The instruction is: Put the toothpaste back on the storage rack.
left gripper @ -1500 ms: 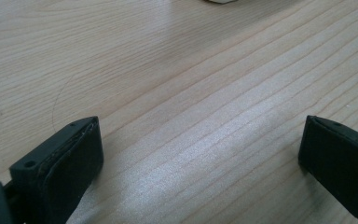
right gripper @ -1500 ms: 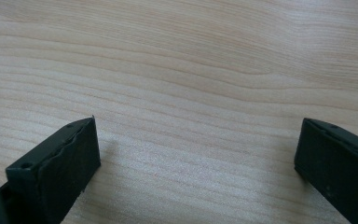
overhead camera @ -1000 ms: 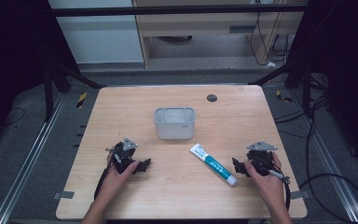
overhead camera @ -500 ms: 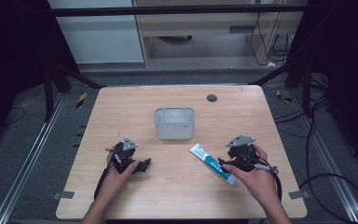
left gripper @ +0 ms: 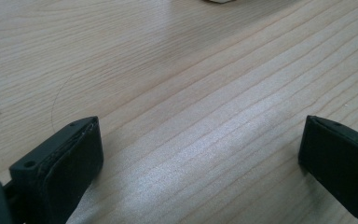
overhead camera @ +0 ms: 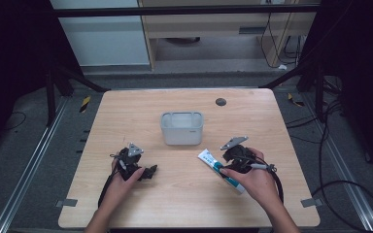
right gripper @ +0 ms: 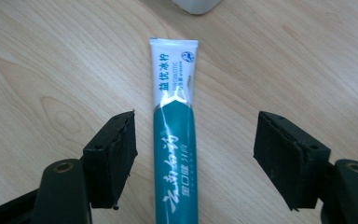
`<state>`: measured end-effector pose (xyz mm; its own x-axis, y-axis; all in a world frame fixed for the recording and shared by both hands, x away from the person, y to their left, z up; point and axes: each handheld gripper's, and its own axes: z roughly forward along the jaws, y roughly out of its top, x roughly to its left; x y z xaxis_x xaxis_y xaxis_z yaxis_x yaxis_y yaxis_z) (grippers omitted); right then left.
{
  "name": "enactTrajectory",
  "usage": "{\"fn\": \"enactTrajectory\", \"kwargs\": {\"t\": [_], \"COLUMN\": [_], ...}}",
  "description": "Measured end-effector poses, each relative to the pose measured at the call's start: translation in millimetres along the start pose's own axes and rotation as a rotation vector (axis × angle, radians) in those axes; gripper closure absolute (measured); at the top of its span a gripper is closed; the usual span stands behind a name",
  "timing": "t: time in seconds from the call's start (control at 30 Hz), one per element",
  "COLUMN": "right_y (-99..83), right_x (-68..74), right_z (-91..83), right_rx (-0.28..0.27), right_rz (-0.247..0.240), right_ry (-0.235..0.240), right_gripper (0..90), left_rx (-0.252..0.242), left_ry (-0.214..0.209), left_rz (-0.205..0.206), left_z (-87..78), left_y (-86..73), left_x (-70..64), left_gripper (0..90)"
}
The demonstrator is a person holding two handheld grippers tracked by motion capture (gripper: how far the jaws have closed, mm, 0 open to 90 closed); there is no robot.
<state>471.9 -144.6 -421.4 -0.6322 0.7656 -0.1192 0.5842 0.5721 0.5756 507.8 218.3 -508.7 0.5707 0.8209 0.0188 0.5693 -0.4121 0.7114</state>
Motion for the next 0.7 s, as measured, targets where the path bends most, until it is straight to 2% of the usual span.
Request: {"fn": "enactTrajectory", "kwargs": {"t": [0.13,0.4,0.7], "right_y": [5.4,13.7,22.3], "right_x": [3.5,5.8,3.4], "right_z": [6.3,15.0,20.2], "right_rx": [0.016,0.056,0.088], "right_rz": [0.0,-0.011,-0.02], "right_ry": [0.029,0.054,0.07], "right_gripper": [34.5,45.3,48.8], "left_rx": [-0.001,-0.001,-0.001], "left_ry": [-0.002,-0.002,-0.002], "left_rz": [0.002,0.002,0.002], "left_z": [0.4,0.6,0.6], "left_y": [0.3,0.5,0.5], "left_x": [0.0,0.0,0.0], "left_gripper": [0.0,0.0,0.0]}}
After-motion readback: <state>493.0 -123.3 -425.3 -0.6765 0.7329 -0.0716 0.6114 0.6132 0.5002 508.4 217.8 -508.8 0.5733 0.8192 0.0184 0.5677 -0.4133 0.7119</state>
